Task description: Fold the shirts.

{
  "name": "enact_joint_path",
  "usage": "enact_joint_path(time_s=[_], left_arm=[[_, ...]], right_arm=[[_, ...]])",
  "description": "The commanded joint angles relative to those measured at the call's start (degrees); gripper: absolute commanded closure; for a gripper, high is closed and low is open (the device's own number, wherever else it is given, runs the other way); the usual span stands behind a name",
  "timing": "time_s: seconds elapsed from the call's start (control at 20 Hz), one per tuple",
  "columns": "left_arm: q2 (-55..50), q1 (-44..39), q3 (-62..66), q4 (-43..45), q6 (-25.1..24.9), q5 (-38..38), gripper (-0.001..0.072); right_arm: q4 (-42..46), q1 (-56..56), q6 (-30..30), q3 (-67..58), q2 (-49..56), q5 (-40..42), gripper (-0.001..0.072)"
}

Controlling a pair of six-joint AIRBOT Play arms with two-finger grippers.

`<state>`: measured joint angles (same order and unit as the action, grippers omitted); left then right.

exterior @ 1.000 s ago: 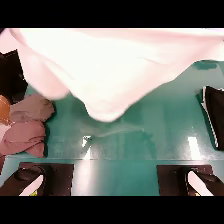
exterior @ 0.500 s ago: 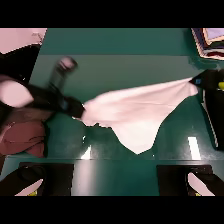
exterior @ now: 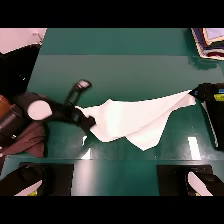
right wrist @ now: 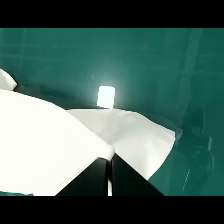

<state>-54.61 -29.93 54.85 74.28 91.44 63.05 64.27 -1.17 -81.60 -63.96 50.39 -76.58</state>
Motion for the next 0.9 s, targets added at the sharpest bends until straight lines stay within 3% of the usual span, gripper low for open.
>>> enact_joint_path(time_s=[0.0, 0.1, 0.35, 0.6, 0.85], left_arm=[[-0.3, 12.7, 4.1, 5.9, 2.7, -4.0, 0.0155], [-2.1, 22.1, 4.2, 3.4, 2.1, -4.7, 0.0155], [-13.7, 32.8, 4.2, -8.1, -9.1, 2.1, 0.0154], [-24.0, 33.2, 4.2, -15.2, -14.1, 4.5, 0.0154], [-26.4, 31.2, 4.2, -18.6, -17.0, 4.6, 0.0156]], right_arm=[[-0.3, -0.4, 0.0, 0.4, -0.2, 0.5, 0.0699], [-0.3, -0.4, 0.0, 0.4, -0.1, 1.5, 0.0699], [-0.2, 2.3, 0.0, 0.5, 0.0, 3.8, 0.0699], [-0.2, 5.0, 0.0, 0.5, 0.0, 5.7, 0.0699], [-0.2, 4.9, 0.0, 0.5, 0.0, 5.6, 0.0699]])
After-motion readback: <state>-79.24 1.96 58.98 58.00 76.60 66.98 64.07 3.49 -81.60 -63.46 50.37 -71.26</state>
